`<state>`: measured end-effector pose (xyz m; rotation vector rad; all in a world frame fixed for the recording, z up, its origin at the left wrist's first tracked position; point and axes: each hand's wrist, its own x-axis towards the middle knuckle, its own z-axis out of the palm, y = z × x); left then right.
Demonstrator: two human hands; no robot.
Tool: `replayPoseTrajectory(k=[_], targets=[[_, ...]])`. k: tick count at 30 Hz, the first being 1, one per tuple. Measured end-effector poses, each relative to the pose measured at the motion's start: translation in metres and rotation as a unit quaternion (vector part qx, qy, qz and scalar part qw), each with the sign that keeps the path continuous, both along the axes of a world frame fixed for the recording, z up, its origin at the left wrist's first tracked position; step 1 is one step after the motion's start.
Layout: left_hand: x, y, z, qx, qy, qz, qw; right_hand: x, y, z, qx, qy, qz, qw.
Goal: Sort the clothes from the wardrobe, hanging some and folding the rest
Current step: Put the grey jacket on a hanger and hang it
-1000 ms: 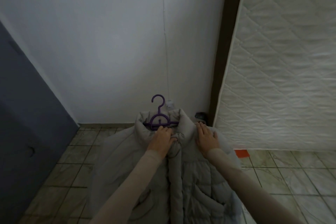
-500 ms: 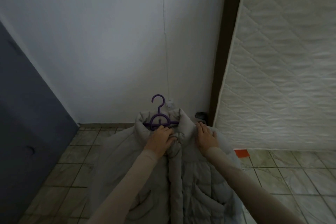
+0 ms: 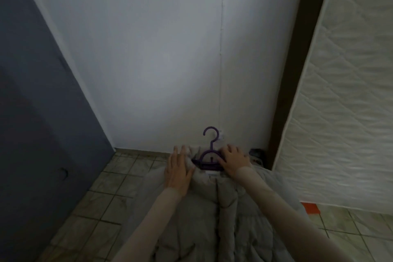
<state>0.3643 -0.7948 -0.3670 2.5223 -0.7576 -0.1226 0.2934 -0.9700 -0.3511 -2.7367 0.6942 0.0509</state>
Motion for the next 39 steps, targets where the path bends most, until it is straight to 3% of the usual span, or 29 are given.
replayPoseTrajectory(k=[5, 10, 16, 30, 39], targets=[[0.006, 0.011, -0.01, 0.05, 0.085, 0.018, 0.995, 0.008, 0.003, -0.006, -0.029, 0.032, -0.012, 0.999], [0.001, 0.01, -0.005, 0.107, 0.03, 0.022, 0.994, -0.003, 0.011, -0.002, -0.081, -0.02, 0.006, 0.996], [0.006, 0.016, 0.001, 0.113, 0.047, 0.022, 0.992, -0.028, 0.023, 0.0, -0.146, -0.055, 0.045, 0.987], [-0.052, 0.06, 0.056, -0.028, 0.044, 0.036, 0.998, -0.089, 0.067, 0.041, -0.2, -0.123, 0.055, 0.971], [-0.127, 0.094, 0.095, -0.091, -0.031, 0.074, 0.993, -0.134, 0.088, 0.075, -0.28, -0.305, 0.08, 0.907]])
